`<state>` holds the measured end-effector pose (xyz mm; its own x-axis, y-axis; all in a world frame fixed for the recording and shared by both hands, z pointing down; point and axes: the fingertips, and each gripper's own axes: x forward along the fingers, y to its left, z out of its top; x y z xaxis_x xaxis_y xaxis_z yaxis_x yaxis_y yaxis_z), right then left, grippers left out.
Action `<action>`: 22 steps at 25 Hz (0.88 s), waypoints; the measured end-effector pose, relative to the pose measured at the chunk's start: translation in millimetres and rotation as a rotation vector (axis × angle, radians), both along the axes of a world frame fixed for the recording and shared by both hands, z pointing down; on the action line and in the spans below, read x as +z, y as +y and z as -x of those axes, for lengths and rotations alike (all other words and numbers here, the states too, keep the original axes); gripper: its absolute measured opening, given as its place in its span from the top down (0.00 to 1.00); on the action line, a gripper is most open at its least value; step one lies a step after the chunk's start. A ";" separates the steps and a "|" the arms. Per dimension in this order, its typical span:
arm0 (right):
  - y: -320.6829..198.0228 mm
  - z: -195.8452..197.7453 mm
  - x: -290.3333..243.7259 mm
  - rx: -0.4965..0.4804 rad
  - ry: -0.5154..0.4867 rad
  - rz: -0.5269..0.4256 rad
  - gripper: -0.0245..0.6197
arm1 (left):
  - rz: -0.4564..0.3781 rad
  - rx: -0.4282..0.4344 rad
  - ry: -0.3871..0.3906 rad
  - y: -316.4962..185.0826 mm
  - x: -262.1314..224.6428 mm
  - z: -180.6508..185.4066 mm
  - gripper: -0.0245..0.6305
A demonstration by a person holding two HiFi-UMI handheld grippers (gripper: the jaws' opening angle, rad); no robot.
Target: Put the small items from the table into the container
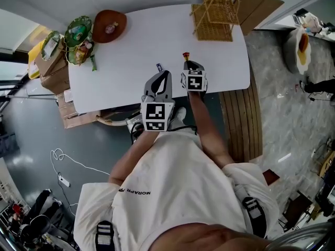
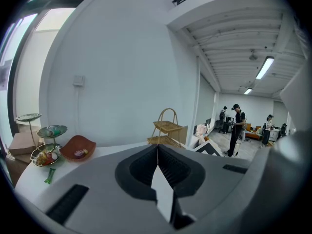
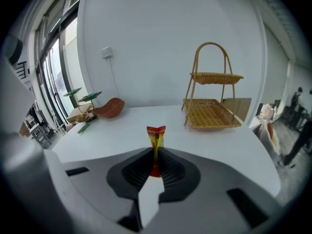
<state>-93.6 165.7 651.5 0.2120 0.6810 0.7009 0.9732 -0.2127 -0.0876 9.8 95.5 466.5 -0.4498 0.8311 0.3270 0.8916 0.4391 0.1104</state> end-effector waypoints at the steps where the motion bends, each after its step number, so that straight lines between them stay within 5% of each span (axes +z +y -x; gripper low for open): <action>1: 0.3 1.4 -3.1 0.002 0.000 0.007 0.90 | 0.002 0.001 0.001 0.0 -0.9 0.9 0.96; 22: 5.0 17.7 -51.8 0.057 0.030 0.112 0.90 | 0.020 0.025 -0.011 0.2 -11.2 10.0 0.95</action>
<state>-111.2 170.8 599.7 0.1905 0.7659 0.6141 0.9812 -0.1676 -0.0953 -0.2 95.7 455.3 -0.4737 0.8261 0.3052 0.8793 0.4632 0.1110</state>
